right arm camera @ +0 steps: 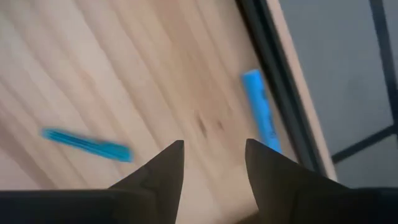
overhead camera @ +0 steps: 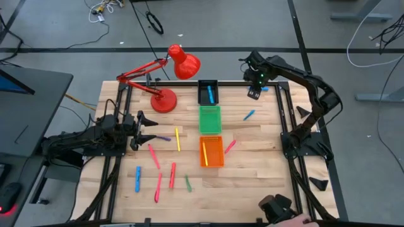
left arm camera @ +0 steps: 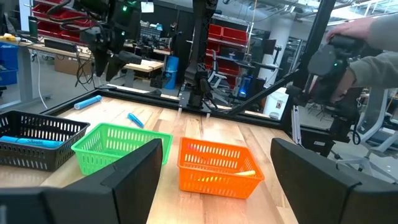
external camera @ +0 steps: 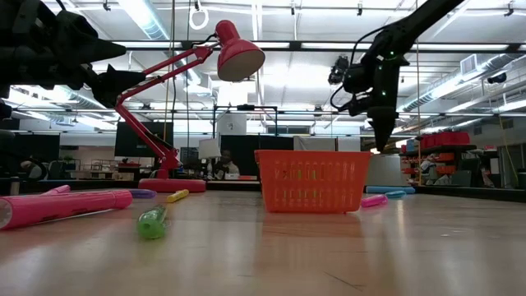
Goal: Pick & Place Markers
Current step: Put the top blue highlighter into the black bin
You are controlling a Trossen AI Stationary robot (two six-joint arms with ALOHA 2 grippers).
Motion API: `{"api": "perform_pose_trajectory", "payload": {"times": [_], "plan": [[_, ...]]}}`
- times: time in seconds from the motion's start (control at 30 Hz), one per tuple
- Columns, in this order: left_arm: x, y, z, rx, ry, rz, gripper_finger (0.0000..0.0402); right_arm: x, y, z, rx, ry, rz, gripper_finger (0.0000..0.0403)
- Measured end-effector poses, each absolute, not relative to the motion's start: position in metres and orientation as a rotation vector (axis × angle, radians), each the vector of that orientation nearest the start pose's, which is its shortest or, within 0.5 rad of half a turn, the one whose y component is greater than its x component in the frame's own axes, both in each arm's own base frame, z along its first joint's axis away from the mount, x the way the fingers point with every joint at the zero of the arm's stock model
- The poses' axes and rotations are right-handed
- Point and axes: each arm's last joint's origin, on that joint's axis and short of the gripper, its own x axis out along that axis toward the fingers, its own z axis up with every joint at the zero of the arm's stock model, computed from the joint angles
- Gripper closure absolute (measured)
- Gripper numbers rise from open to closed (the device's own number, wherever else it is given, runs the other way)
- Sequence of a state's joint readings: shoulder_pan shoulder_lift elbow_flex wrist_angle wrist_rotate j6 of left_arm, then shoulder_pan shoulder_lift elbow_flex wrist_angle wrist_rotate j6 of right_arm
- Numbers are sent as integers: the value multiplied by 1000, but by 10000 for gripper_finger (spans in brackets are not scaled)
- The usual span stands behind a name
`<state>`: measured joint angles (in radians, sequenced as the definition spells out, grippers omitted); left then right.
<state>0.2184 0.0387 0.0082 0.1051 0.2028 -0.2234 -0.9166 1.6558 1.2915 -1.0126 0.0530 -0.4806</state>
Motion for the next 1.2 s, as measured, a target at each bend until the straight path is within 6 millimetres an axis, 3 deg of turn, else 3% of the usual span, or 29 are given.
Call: {"api": "perform_pose_trajectory", "payload": {"times": [0.27,0.53,0.87,1.2], "plan": [[98,16,173,-208,-74,7,94,185,-260,239,102,1440,-506,231],[98,16,173,-208,-74,7,94,178,-273,225,100,1490,-466,231],[98,16,173,-207,-74,7,94,175,-278,222,128,1484,-495,250],[98,16,173,-208,-74,7,94,176,-286,194,209,1556,-464,264]]}}
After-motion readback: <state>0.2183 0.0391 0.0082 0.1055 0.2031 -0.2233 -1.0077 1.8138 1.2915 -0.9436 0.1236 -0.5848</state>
